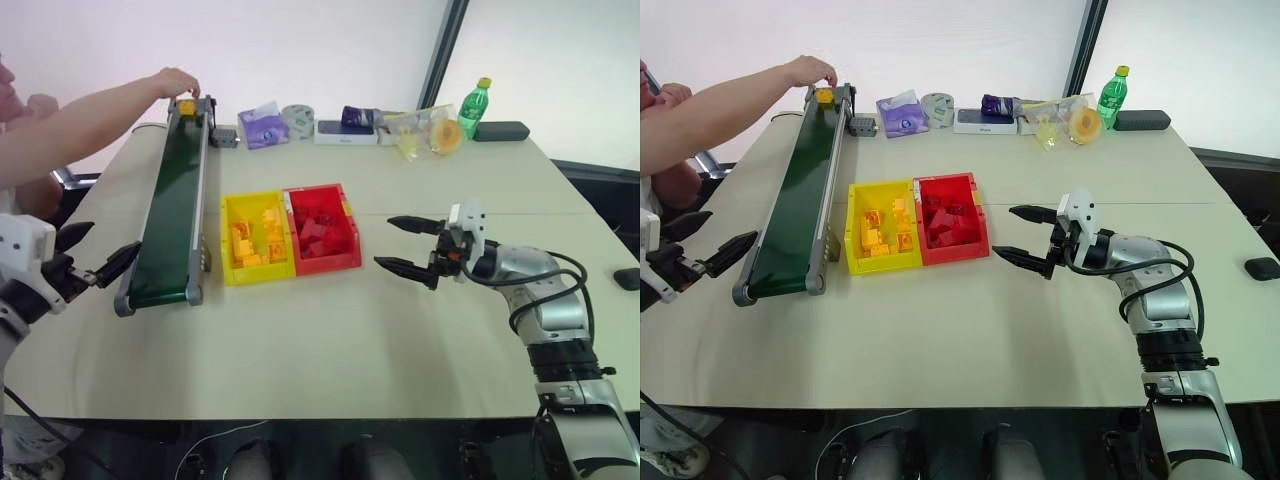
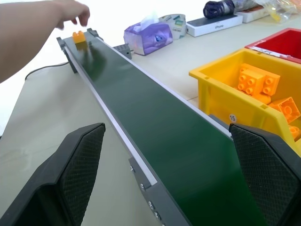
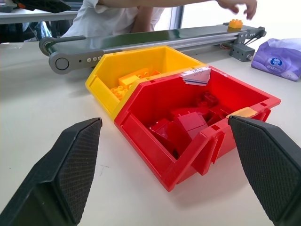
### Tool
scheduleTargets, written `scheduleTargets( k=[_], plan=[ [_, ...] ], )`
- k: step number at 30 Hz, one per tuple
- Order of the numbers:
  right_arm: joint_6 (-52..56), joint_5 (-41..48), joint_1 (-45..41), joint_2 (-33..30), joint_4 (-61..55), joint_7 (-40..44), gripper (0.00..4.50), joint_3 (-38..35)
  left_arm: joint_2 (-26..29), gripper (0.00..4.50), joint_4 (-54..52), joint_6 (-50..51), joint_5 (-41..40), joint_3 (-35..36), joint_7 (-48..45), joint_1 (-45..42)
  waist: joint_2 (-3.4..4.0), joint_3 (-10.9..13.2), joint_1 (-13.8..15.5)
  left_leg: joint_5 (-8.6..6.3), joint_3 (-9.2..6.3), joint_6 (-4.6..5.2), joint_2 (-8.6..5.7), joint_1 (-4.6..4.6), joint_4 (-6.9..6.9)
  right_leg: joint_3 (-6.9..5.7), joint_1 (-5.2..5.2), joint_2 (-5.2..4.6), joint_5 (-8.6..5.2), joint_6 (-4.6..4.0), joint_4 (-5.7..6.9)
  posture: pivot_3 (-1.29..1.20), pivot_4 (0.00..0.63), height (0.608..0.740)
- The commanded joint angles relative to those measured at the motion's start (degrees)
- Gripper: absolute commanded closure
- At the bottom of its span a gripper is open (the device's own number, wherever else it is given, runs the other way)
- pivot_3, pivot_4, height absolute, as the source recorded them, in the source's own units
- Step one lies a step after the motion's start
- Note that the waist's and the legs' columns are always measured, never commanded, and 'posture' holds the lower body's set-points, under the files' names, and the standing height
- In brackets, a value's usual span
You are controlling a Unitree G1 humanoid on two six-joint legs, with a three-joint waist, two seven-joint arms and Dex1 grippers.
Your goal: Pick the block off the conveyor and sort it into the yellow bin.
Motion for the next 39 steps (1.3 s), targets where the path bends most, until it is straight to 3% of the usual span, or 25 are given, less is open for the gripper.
scheduleTargets(
  k=[1,39],
  plan=[
    [-1.0,0.3,-1.3,0.1,-1.2,-0.1,0.0,-0.6,0.2,0.05,-1.5,-2.0,-0.4,1.4,-0.4,-0.1,0.0,0.0,0.0,0.0,0.0,0.0,0.0,0.0,0.0,0.0,0.0,0.0,0.0,0.0,0.0,0.0,0.15,0.74],
    [1.0,1.2,-2.3,0.5,-3.1,0.3,0.0,-0.2,-1.2,0.05,-4.7,3.1,-3.5,0.3,2.7,1.6,0.0,0.0,0.0,0.0,0.0,0.0,0.01,0.0,0.0,0.0,0.0,0.0,0.0,0.0,0.0,0.0,0.15,0.74]
  ],
)
